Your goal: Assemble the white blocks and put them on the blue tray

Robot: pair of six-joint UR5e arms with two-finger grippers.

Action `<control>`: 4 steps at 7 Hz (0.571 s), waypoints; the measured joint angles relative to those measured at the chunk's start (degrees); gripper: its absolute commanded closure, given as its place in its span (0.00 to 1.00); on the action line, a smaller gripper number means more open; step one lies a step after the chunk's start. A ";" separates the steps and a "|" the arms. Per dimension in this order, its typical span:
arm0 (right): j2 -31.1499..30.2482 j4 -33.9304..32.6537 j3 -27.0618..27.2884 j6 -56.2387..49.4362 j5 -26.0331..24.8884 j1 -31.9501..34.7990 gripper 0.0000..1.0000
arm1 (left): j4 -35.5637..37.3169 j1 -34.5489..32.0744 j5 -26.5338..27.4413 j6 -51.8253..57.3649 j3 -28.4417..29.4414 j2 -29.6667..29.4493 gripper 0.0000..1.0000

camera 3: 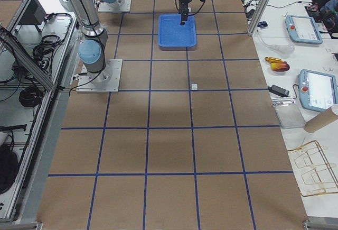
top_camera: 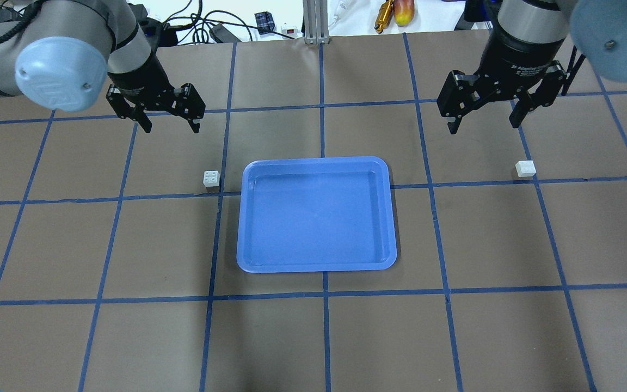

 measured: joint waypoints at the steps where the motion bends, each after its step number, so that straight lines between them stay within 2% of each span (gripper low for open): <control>1: 0.45 -0.25 0.03 -8.91 0.56 -2.98 0.00 | 4.25 0.00 0.13 0.68 -2.52 -1.94 0.00; 2: 1.35 -0.34 0.04 -17.78 1.77 -6.15 0.00 | 8.73 0.00 0.22 1.16 -5.01 -3.50 0.00; 4: 3.12 -1.17 0.04 -36.39 3.05 -11.43 0.00 | 12.00 0.00 0.74 1.22 -8.38 -5.61 0.00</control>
